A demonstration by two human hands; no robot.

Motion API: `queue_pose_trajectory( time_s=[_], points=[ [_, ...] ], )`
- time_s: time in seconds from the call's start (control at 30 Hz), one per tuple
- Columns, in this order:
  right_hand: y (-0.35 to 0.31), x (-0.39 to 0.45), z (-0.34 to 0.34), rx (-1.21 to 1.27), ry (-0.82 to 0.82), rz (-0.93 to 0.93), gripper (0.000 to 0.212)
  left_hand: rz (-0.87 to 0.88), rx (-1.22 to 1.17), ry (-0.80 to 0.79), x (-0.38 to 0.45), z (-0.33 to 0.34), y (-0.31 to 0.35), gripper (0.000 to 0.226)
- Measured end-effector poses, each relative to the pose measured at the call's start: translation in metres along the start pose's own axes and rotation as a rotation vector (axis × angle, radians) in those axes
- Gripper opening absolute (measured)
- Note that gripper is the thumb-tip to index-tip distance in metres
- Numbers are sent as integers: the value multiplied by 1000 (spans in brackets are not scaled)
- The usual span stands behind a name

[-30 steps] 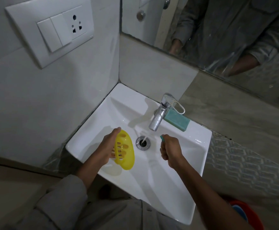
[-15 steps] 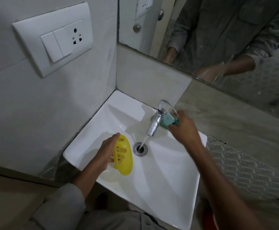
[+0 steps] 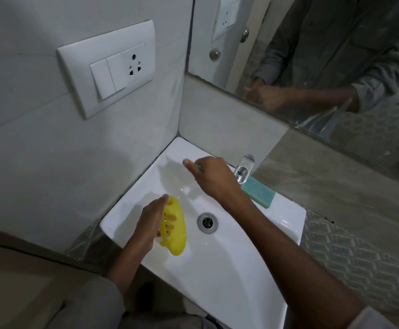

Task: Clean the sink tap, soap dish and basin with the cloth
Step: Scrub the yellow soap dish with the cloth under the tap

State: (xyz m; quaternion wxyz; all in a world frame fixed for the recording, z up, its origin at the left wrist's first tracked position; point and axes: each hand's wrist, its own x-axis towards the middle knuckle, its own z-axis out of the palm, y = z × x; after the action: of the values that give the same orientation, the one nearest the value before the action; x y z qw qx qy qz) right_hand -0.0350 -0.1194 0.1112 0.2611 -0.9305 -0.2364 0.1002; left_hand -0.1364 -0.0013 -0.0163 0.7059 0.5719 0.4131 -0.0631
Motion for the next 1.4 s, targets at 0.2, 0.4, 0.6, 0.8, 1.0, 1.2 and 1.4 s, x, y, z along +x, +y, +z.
queue_pose_trajectory(
  time_s=[0.2, 0.4, 0.6, 0.8, 1.0, 1.2, 1.4],
  points=[
    [-9, 30, 28, -4, -17, -27, 59, 21, -24, 58, -4, -16, 5, 37],
    [-10, 38, 39, 133, 16, 58, 54, 52, -76, 102, 1, -29, 11, 29],
    [-8, 55, 39, 200, 91, 110, 52, 78, -76, 81, 9, -33, 12, 27],
    [11, 89, 25, -318, 34, 89, 62, -6, -200, -5, 14, -32, 14, 41],
    [28, 83, 35, -565, 1, 112, 50, -83, -310, -50, 23, -24, 11, 47],
    [2, 30, 15, -164, 200, -59, 26, -118, -328, -64, 25, -17, 14, 48],
    [54, -97, 28, 296, -335, 23, 21, -7, -99, -44, 21, -8, 14, 47]
  ],
)
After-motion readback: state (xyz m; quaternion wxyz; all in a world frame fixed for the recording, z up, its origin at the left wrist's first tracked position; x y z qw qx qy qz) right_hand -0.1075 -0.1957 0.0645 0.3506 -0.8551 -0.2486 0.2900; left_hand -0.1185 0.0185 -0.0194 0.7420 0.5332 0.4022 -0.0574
